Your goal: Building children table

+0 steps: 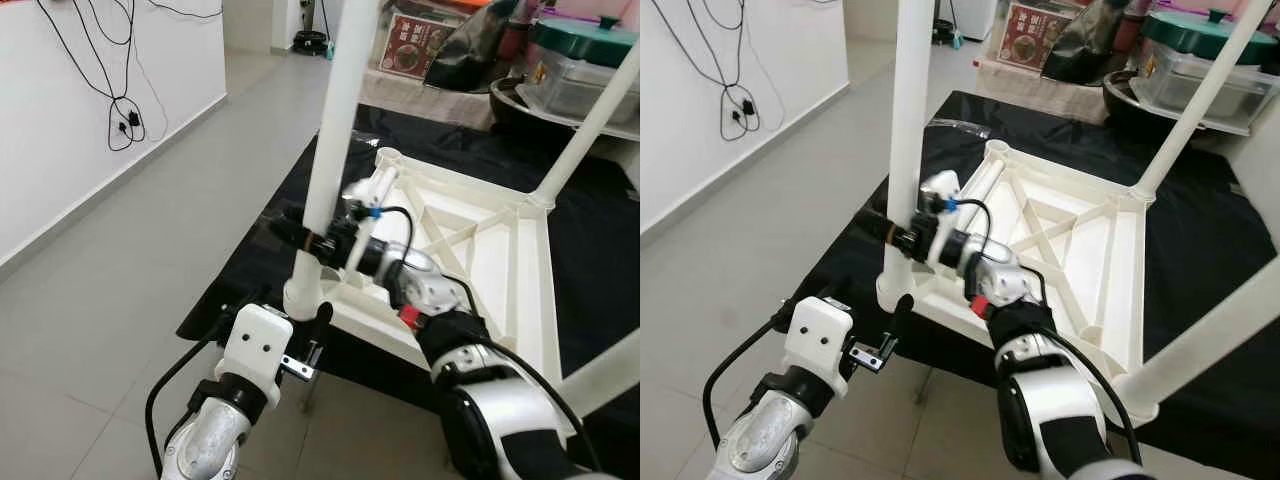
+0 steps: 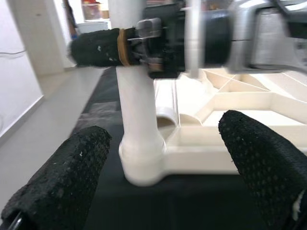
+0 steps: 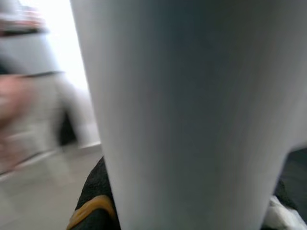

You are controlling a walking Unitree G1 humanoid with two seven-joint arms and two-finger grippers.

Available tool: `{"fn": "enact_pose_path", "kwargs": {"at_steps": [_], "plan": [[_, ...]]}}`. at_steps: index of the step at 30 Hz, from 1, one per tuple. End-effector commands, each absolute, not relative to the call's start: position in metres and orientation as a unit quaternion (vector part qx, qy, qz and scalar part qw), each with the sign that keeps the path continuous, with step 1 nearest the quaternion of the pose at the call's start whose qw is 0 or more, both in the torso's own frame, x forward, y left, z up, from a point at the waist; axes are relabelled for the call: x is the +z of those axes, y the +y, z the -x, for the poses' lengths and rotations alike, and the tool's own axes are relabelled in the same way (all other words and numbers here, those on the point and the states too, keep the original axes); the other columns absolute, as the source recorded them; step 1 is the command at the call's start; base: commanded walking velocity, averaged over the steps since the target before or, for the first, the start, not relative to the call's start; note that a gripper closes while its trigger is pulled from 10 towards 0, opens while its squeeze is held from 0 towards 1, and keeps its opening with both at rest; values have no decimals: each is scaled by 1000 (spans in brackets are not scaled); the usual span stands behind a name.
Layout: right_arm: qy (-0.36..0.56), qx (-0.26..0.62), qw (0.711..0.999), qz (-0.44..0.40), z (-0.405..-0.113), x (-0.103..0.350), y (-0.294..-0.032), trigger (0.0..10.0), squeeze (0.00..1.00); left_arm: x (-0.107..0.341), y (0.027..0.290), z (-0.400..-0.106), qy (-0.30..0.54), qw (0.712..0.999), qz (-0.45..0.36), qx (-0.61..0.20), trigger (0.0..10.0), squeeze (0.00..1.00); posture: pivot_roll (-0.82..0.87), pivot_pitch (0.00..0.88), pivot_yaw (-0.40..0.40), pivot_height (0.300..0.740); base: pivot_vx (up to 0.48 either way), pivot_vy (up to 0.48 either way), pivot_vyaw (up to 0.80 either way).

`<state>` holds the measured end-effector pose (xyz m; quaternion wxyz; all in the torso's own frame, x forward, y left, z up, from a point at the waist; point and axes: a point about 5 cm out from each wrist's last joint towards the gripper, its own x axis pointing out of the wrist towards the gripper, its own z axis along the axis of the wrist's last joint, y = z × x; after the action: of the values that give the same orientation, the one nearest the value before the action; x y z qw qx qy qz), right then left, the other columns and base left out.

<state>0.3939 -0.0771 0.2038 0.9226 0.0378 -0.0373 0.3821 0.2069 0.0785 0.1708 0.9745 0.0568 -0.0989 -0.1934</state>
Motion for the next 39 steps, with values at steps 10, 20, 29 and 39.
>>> {"fn": "enact_pose_path", "kwargs": {"at_steps": [10,20,29,39], "plan": [[9,-13,999,-32,-407,184,-160,0,0,166,78,-206,-89,975,-60,-194,10000,0,101,68,-126,740,0,0,0],[47,-216,971,-88,-392,158,-164,0,0,166,77,-206,-91,975,-60,-194,10000,0,101,57,-126,740,0,0,0],[-66,-16,987,-142,-402,199,-120,10000,1000,166,77,-206,-92,975,-61,-193,10000,0,102,46,-130,740,0,0,0],[-70,298,934,-185,-400,216,-103,10000,0,166,77,-206,-93,975,-60,-193,10000,0,102,45,-130,740,0,0,0]]}}
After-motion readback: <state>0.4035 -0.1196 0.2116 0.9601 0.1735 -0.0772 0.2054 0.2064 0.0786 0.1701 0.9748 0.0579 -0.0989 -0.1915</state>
